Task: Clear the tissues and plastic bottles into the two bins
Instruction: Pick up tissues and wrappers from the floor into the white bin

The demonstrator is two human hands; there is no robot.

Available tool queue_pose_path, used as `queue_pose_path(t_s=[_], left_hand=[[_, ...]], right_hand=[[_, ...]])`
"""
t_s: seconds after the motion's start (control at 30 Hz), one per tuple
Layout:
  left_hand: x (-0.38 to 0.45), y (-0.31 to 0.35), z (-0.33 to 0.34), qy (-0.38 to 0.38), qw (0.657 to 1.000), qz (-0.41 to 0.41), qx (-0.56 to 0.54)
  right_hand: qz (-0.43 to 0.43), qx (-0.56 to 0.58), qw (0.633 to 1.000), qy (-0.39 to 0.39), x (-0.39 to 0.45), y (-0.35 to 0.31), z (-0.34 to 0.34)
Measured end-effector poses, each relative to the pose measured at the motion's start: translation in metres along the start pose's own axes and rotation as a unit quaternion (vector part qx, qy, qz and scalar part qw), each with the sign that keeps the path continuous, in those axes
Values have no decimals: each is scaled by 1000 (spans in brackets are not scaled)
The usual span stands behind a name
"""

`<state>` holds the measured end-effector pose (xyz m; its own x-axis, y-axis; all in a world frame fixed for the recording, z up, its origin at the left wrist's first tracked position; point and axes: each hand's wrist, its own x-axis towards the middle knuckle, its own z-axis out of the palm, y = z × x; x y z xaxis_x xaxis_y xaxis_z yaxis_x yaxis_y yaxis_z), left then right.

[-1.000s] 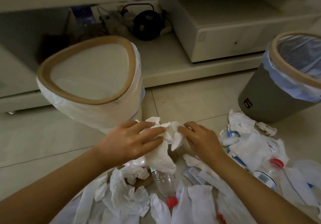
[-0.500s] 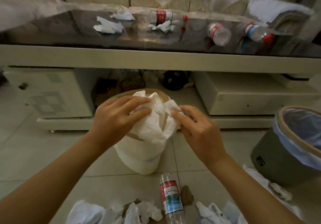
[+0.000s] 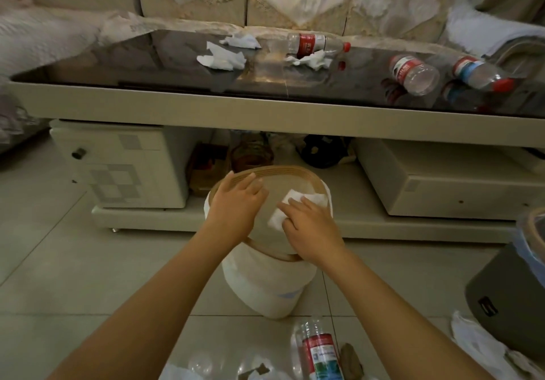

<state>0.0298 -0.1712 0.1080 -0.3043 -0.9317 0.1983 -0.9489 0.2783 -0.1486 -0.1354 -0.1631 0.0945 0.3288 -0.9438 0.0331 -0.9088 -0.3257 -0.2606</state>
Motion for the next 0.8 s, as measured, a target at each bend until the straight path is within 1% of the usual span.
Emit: queue_pose_path(t_s=[0.1,0.2,0.23,0.33,0.43,0.53,0.6,0.7,0.8], left_hand=[[-5,5,6,67,996,18,-47],[-14,12,12,145,983,46,-100],[-18,16,12,159,980,54,-109],[-30,32,6,196,969,81,-124],[-44,54,-3,201,965,98,-136],[-56,81,-4,209,958,140,-136],[-62,101,1,200,955,178,-131],[-69,129,18,157,950,243,-117],[-75,157,35,104,948,283,-105]], right_hand=[[-38,-27,997,54,-10,0,1],[-90,-59,984,142,-26,6,1],[-102,-60,980,161,-33,9,0],[-118,-62,974,185,-56,24,0],[-112,-83,969,206,-86,44,4],[-90,-96,971,198,-120,61,15],[-74,-102,976,180,-144,73,26],[-60,-131,978,150,-177,94,43],[-31,-141,983,116,-209,113,54]])
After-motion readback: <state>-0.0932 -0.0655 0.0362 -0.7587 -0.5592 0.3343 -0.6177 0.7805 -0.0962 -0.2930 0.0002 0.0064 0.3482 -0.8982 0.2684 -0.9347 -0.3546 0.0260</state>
